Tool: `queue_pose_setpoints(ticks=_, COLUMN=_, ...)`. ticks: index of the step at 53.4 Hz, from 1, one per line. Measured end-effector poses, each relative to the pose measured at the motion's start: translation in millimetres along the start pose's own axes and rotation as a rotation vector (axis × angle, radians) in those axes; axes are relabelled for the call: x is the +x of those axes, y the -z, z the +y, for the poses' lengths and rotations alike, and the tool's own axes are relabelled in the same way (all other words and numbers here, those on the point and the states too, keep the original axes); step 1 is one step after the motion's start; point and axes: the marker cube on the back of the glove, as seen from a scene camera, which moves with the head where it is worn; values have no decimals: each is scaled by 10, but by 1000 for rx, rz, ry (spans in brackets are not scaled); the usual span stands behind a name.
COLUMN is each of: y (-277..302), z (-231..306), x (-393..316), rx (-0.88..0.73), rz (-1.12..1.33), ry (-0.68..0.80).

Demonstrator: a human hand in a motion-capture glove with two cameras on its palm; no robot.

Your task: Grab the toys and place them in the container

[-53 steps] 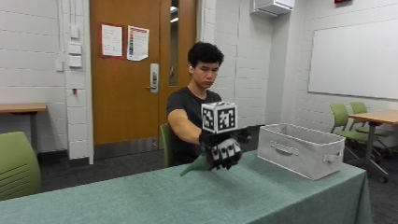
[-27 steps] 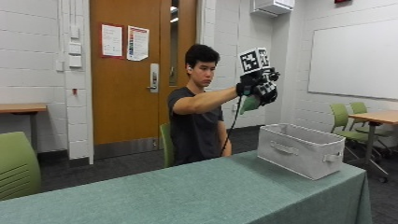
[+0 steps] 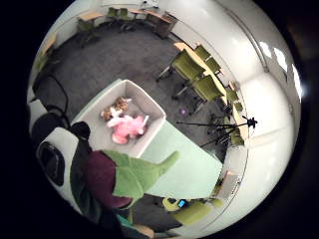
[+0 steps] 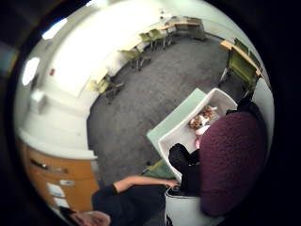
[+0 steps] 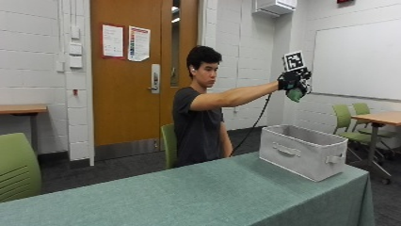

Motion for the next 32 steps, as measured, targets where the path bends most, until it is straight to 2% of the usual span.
queue_pose_setpoints(ticks=3, y=-85, z=-47, x=229, rx=9, rz=-57, ry=-18)
queue_pose_setpoints(ticks=6, y=-169, z=-113, x=391, rx=4, rz=-78, ry=-161)
queue_pose_setpoints(ticks=7, y=-197, z=-116, x=425, rx=-2, rz=-76, ry=-165)
queue_pose_setpoints(ticks=11, y=-307, z=-41, x=532, rx=-29, rz=-72, ry=-24)
queue_pose_setpoints(ticks=15, y=-402, z=-5, x=527, rx=-100, rz=-79, ry=-30)
queue_pose_setpoints(ticks=21, y=-589, z=-14, x=292, rx=-273, rz=65, ry=-117)
queue_pose_setpoints(ticks=25, y=-586, z=-173, x=10, rx=-254, rz=-21, ry=-335)
queue_pose_setpoints(ticks=26, y=-584, z=-155, x=55, rx=-249, rz=-20, ry=-317)
queue_pose_setpoints(ticks=29, y=-579, z=18, x=457, rx=-243, rz=46, ry=-142)
queue_pose_setpoints(ticks=32, y=-539, z=93, x=652, rx=-230, rz=17, ry=-115)
